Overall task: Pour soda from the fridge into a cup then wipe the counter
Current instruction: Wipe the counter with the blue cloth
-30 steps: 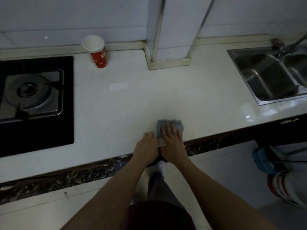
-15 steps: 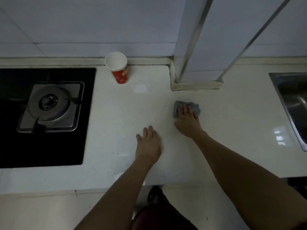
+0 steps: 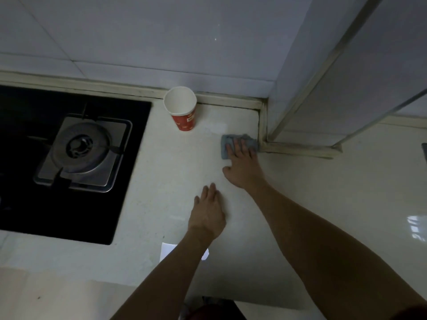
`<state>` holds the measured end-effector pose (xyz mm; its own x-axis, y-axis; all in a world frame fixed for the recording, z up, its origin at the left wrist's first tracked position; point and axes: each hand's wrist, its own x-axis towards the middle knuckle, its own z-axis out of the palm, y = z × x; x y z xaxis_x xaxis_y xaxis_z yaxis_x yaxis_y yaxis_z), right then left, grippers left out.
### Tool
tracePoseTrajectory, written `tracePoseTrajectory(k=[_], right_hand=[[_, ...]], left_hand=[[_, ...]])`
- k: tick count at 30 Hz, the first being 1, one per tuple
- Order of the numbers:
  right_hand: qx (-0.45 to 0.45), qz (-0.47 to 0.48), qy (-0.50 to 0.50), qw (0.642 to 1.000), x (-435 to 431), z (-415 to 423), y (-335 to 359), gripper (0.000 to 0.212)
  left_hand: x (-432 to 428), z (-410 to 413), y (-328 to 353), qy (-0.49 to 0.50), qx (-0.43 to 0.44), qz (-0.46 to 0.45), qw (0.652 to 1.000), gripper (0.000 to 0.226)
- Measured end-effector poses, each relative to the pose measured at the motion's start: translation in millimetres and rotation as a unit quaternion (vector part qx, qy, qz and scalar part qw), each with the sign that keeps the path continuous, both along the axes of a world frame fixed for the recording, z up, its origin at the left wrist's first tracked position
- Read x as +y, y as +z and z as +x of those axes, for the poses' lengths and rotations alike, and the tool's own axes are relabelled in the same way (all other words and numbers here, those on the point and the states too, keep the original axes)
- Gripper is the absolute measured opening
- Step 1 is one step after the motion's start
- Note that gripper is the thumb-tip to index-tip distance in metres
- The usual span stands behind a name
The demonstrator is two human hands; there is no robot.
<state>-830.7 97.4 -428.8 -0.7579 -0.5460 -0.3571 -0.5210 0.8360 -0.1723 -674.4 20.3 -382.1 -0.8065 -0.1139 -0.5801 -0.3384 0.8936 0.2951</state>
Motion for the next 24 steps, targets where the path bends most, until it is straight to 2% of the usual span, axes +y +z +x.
tracePoseTrajectory(k=[9, 18, 24], right_hand=[[-0.027, -0.020, -0.047, 0.998, -24.1, -89.9, -1.0, 0.074], [0.000, -0.030, -0.108, 0.994, -61.0, -93.6, 1.6, 0.073], [0.008, -0.038, -0.035, 0.999, -94.0, -79.4, 0.3, 0.080]], left_hand=[[-8.9, -4.9, -1.7, 0.001, -0.029, 0.040, 0.999, 0.070], [-13.5, -5.0, -0.5, -0.005, -0.016, 0.051, 0.999, 0.070], [-13.6, -3.3, -2.6, -0.027, -0.020, 0.042, 0.999, 0.073]])
